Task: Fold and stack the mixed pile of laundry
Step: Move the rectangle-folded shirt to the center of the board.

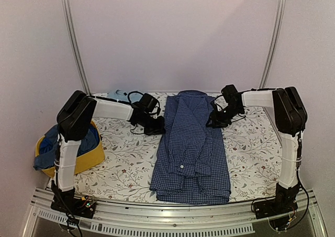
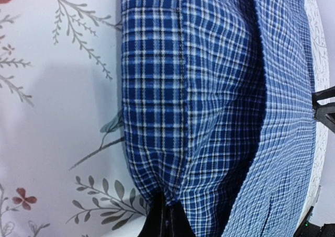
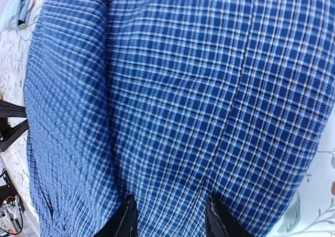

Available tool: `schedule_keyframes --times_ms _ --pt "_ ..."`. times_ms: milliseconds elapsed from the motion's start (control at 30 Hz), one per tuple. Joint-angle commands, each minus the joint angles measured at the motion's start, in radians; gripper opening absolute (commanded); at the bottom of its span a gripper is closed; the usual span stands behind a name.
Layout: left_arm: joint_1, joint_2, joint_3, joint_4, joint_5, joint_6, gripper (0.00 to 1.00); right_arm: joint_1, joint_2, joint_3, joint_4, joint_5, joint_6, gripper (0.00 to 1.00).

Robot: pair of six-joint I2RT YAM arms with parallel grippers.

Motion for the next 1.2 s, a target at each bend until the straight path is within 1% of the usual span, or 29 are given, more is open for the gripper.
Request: schedule_keyframes --times_ms 0,167,233,333,367,433,467,533,567,600,667,700,733,800,833,900,933,1000,1067,1167 --pt "0.052 0.064 0.025 -0.032 -0.012 -0.013 0.0 -0.002 0.114 0.042 0.049 -0.027 -0.013 0.42" --pt "0.093 0.117 0.087 -0.026 0.005 -0.001 0.0 -0.016 0.243 0.193 0.033 -0.058 -0.004 0.41" --pt "0.113 0.15 0.143 -0.042 0.001 0.012 0.0 -0.022 0.289 0.266 0.029 -0.067 0.006 0.41" --pt "0.142 0.201 0.254 -0.087 0.006 0.045 0.0 -0.026 0.336 0.394 -0.021 -0.09 0.008 0.42" --pt "0.15 0.199 0.283 -0.102 0.015 0.056 0.09 -0.028 0.333 0.416 -0.033 -0.095 0.005 0.43" --pt "0.155 0.154 0.298 -0.123 0.018 0.085 0.32 -0.03 0.289 0.417 -0.053 -0.107 0.002 0.5" --pt "0.154 0.118 0.284 -0.137 0.013 0.098 0.39 -0.031 0.231 0.397 -0.061 -0.109 0.002 0.54" --pt "0.15 0.012 0.179 -0.15 0.001 0.116 0.45 -0.031 0.125 0.309 -0.061 -0.114 0.012 0.59" --pt "0.147 -0.061 0.094 -0.132 0.003 0.123 0.46 -0.031 0.071 0.238 -0.043 -0.13 0.02 0.59" --pt "0.144 -0.133 0.009 -0.111 0.006 0.132 0.46 -0.03 -0.02 0.165 -0.027 -0.143 0.04 0.6" --pt "0.125 -0.271 -0.145 -0.076 0.029 0.179 0.45 -0.015 -0.143 -0.013 -0.003 -0.165 0.062 0.59" --pt "0.112 -0.327 -0.204 -0.068 0.05 0.207 0.45 -0.002 -0.222 -0.082 0.002 -0.167 0.066 0.58" --pt "0.087 -0.38 -0.26 -0.064 0.077 0.242 0.43 0.013 -0.266 -0.151 0.002 -0.166 0.076 0.58" --pt "0.032 -0.462 -0.342 -0.067 0.108 0.257 0.42 0.04 -0.356 -0.285 0.007 -0.178 0.098 0.58" --pt "-0.004 -0.494 -0.372 -0.073 0.097 0.254 0.42 0.055 -0.414 -0.353 0.024 -0.184 0.123 0.57" --pt "-0.082 -0.535 -0.416 -0.079 0.08 0.259 0.44 0.083 -0.492 -0.472 0.061 -0.193 0.165 0.57" --pt "-0.115 -0.545 -0.436 -0.083 0.068 0.266 0.45 0.098 -0.541 -0.517 0.079 -0.193 0.191 0.57" --pt "-0.162 -0.549 -0.467 -0.094 0.053 0.273 0.45 0.121 -0.586 -0.585 0.113 -0.206 0.231 0.57" --pt "-0.195 -0.54 -0.487 -0.095 0.048 0.291 0.45 0.146 -0.602 -0.604 0.137 -0.201 0.263 0.57" --pt "-0.265 -0.516 -0.483 -0.094 0.002 0.343 0.45 0.173 -0.592 -0.617 0.181 -0.204 0.303 0.57"
